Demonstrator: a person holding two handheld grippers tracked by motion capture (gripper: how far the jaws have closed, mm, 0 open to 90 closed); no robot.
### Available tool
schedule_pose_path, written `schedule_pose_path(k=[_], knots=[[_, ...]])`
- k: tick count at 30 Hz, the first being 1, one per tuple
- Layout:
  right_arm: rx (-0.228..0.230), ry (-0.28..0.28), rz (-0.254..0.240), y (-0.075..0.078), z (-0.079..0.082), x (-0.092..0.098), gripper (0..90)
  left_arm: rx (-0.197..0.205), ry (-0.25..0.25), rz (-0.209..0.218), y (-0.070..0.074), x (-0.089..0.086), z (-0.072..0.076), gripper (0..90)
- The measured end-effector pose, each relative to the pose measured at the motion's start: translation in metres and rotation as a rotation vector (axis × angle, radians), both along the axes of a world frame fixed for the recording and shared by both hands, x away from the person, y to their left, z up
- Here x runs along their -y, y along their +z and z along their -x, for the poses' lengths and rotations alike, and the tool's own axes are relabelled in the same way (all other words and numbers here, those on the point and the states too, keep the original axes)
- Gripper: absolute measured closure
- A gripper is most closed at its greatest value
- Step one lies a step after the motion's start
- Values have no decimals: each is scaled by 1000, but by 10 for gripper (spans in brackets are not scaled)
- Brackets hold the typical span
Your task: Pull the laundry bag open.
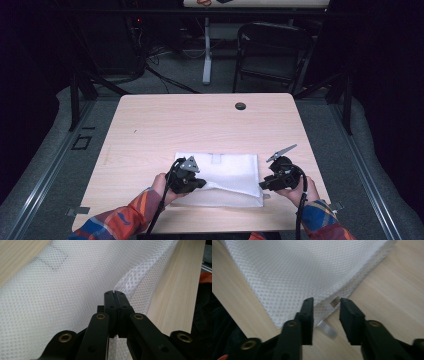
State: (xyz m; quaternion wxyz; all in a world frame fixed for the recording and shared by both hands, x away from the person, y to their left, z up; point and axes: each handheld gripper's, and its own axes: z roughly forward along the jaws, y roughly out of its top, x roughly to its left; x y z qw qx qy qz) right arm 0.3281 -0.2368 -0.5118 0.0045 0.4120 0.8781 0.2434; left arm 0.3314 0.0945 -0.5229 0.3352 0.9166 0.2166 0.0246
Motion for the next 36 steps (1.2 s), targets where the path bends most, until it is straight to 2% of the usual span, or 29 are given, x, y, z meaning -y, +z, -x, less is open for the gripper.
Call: schedule_pose_path(k=[3,4,5,7,8,9,10,11,12,13,14,15,17,18,19,20,21,22,24,26,28,29,32,33,36], knots=[[-36,33,4,-8,-1,-8,829,2,7,7,1,-1,-1,893],[-33,51,36,-11,-2,-9,843,2,9,8,2,-2,-1,893],[-48,34,9,-14,-2,-12,851,3,13,12,2,-2,-1,893],[-49,50,49,-20,-6,-12,873,4,22,12,3,-3,-2,894],[-50,53,50,-22,-7,-11,883,6,26,11,4,-3,-2,894],[-51,26,18,-26,-7,-12,893,8,30,12,4,-3,-2,894],[-58,52,50,-26,-10,-11,893,12,35,16,4,-3,-2,894],[-55,51,59,-27,-10,-11,894,15,43,24,4,-3,-3,894],[-54,54,57,-27,-10,-12,900,12,44,25,5,-4,-3,894],[-50,43,31,-27,-8,-13,900,13,47,27,6,-4,-3,894],[-41,50,43,-25,-8,-13,900,6,45,27,6,-4,-4,894],[-40,60,32,-24,-8,-14,900,7,49,31,7,-4,-4,894],[-54,68,34,-24,-7,-18,900,11,54,43,7,-4,-4,894],[-57,49,23,-27,-6,-20,900,13,56,43,8,-4,-3,894],[-60,76,75,-27,-9,-19,900,15,56,45,9,-4,-3,894],[-67,73,87,-28,-9,-19,900,17,56,52,10,-4,-3,895],[-75,66,65,-29,-9,-19,900,19,59,55,10,-4,-3,894],[-73,65,82,-30,-9,-19,900,21,62,59,11,-4,-3,894],[-87,67,79,-30,-9,-19,900,23,68,69,13,-4,-4,895],[-84,75,100,-30,-9,-21,900,18,70,77,14,-5,-4,895],[-73,69,61,-30,-7,-24,900,18,71,80,14,-5,-4,894],[-60,79,79,-29,-8,-24,900,20,69,77,14,-5,-4,895],[-40,73,47,-28,-10,-27,900,22,66,76,14,-4,-3,895],[-47,79,39,-30,-11,-28,900,28,64,73,15,-4,-3,895],[-55,93,86,-37,-12,-32,900,39,62,69,16,-3,-3,895]])
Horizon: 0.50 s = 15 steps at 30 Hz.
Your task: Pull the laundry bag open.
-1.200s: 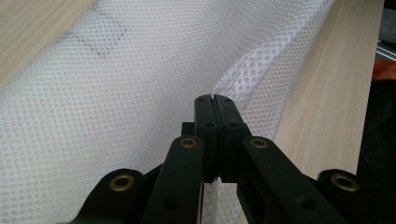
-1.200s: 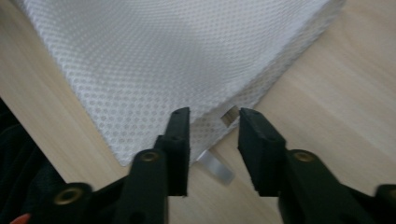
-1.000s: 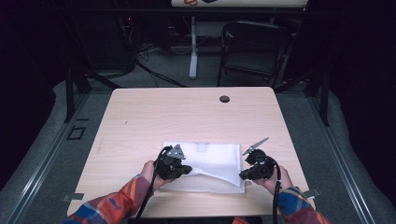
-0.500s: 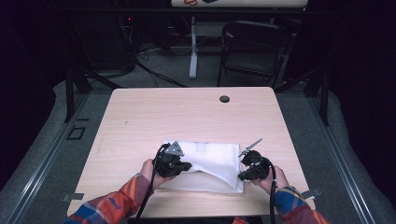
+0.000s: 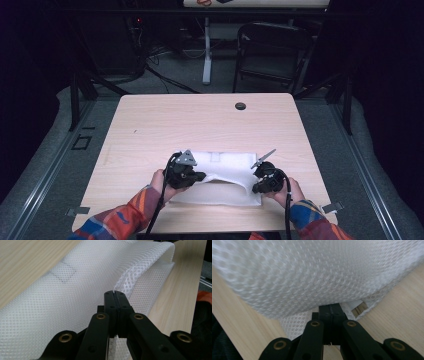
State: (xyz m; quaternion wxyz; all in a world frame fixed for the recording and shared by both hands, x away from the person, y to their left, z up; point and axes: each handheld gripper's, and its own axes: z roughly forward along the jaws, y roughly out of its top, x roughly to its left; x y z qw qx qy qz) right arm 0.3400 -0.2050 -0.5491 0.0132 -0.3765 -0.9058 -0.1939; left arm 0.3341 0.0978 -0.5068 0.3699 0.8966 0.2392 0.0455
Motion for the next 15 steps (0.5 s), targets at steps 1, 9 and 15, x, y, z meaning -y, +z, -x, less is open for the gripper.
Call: schedule_pose_path(k=[1,9,15], knots=[[2,4,19,-2,0,0,900,-1,0,-6,1,0,0,895],[11,-11,-6,-4,-1,3,900,26,31,-4,13,-2,-8,895],[13,-9,-4,-4,-1,3,900,34,52,-4,18,-5,-14,895]])
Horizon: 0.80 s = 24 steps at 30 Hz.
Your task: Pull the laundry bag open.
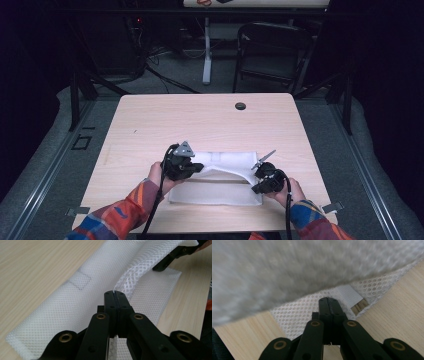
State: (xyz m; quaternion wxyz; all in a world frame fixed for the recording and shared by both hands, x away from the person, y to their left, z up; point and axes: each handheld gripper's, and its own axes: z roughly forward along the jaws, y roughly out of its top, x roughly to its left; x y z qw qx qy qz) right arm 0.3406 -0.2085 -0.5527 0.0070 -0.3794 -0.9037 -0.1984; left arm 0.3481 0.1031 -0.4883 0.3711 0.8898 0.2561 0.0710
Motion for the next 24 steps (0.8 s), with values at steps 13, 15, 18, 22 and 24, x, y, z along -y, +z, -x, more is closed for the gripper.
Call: schedule_pose_path(k=[13,15,18,22,24], knots=[[-1,19,22,1,-1,2,900,29,39,-5,15,-6,-16,896],[1,22,23,1,-1,2,900,36,44,-13,18,-6,-18,896],[-2,23,9,1,-1,2,900,46,48,-21,22,-7,-22,896],[2,25,7,1,-1,3,900,50,68,-27,24,-8,-27,896],[9,21,11,1,-1,3,900,49,79,-26,25,-11,-30,896]])
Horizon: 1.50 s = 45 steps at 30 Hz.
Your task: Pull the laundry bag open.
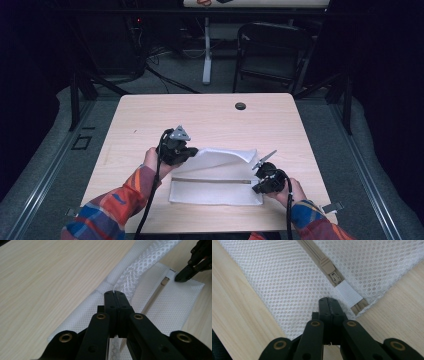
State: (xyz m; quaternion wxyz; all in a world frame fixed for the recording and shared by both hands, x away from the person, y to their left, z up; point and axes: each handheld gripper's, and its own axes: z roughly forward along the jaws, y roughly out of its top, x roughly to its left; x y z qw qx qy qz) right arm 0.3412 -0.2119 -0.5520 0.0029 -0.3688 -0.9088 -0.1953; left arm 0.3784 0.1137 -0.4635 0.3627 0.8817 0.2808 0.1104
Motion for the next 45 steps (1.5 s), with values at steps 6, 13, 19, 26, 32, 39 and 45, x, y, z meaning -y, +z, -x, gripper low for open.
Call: schedule_pose_path(k=[6,13,19,26,32,39,45], knots=[[18,0,-13,-1,1,1,900,2,23,-6,4,-6,-10,896],[35,15,-6,-1,1,0,900,18,40,-19,12,-6,-19,896],[50,27,-1,-1,2,-1,900,45,52,-37,23,-3,-29,897],[46,30,-4,-1,1,-1,900,77,54,-78,39,7,-44,896],[26,44,-23,-1,2,-2,900,97,63,-112,47,14,-57,896],[5,62,-22,-1,4,-5,900,118,97,-124,51,19,-71,896],[3,64,-42,-2,6,-7,900,132,129,-128,52,26,-86,896]])
